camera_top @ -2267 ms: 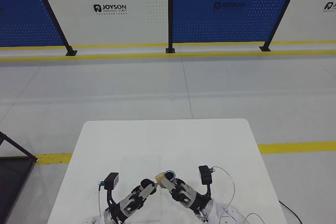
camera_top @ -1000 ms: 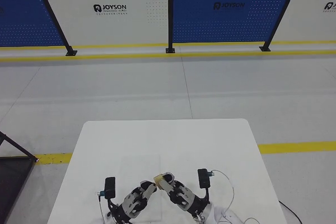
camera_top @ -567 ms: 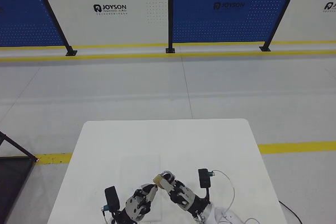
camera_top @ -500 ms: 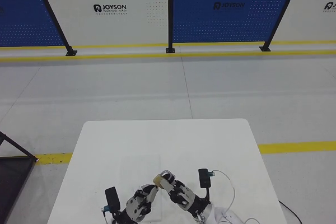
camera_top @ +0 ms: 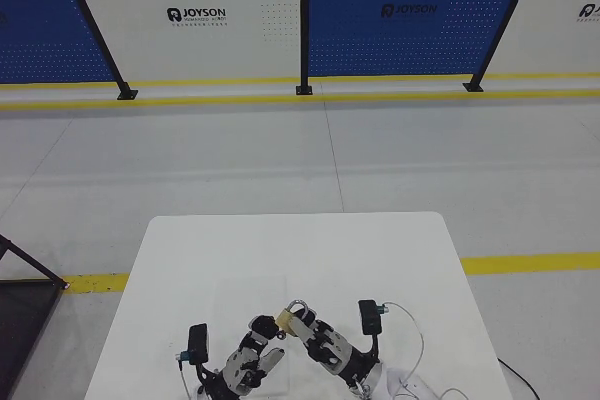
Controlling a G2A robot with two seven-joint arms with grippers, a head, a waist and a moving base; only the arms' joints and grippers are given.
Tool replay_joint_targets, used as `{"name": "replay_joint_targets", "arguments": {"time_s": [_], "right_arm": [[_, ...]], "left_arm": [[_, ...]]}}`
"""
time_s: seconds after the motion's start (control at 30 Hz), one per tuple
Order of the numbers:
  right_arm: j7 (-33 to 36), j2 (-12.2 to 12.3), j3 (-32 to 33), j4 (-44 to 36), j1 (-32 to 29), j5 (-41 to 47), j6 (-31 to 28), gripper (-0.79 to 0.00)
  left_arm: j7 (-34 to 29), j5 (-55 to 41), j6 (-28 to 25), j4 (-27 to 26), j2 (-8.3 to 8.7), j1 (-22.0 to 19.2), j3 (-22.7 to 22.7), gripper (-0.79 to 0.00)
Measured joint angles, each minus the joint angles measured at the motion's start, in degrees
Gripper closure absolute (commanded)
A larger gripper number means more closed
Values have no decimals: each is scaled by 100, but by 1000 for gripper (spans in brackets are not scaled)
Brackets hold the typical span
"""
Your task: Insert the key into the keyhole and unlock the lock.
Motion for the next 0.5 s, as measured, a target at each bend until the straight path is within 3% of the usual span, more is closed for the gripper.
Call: {"name": "replay_joint_targets", "arguments": {"time_s": [0.03,0.1,0.2,0.3,0.5], "right_arm": [[-34,2,10,-6,-8,-7,-20,0],[-149,2,30,-13,-30,-55,-39,0],[-254,-3,21,-7,-44,-125,-5,0],[-283,-15,-19,23,-12,-136,71,0],[-298,-38,-106,82,61,-123,167,0]], "left_arm": [[-125,-164,-198,36,10,-14,2,-619],[-432,-588,-604,128,33,-53,37,-480],[-908,-1263,-714,97,87,-125,228,-453],[-1392,-1922,-698,34,186,-238,379,-366],[-1934,-2628,-699,-22,343,-365,421,-274]]}}
